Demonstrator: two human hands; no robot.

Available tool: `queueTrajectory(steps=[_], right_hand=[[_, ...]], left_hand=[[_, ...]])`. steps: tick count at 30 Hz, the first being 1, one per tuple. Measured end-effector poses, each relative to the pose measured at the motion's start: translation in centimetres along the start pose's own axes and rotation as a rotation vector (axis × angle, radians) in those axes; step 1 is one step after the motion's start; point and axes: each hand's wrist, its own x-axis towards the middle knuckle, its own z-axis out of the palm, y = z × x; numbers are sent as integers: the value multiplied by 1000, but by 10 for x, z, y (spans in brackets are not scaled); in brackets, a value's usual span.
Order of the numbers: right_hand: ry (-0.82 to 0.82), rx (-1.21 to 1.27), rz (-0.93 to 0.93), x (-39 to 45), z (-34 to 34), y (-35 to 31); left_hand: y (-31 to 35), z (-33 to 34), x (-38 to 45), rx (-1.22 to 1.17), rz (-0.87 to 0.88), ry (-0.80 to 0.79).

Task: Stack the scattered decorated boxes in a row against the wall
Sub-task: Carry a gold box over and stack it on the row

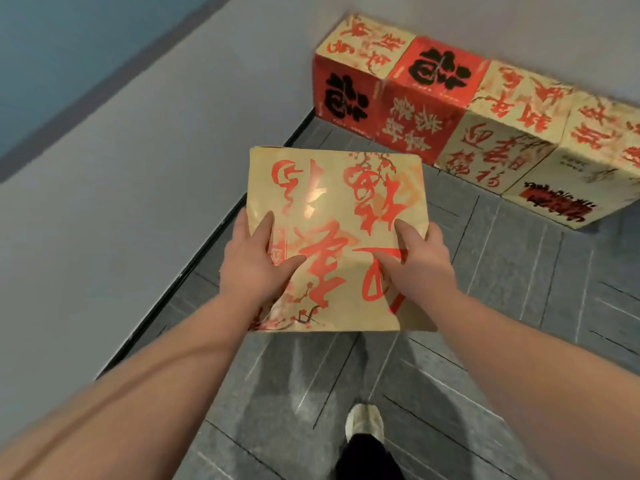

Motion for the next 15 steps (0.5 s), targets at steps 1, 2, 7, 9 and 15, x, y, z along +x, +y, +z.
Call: queueTrajectory(steps=[1, 2, 7, 9, 15], right_hand=[[8, 8, -2, 17, -8, 0], [20, 15, 0, 35, -18, 2], [68, 16, 37, 121, -77, 6], [88, 12, 52, 153, -101, 1], [149, -2, 94, 250, -153, -16]], left_hand=[[12, 0, 20, 9, 7, -7], [26, 1, 43, 18, 17, -16], [102, -1, 136, 3, 101, -18], [128, -5, 171, 3, 122, -23], [191, -18, 286, 6, 195, -68]])
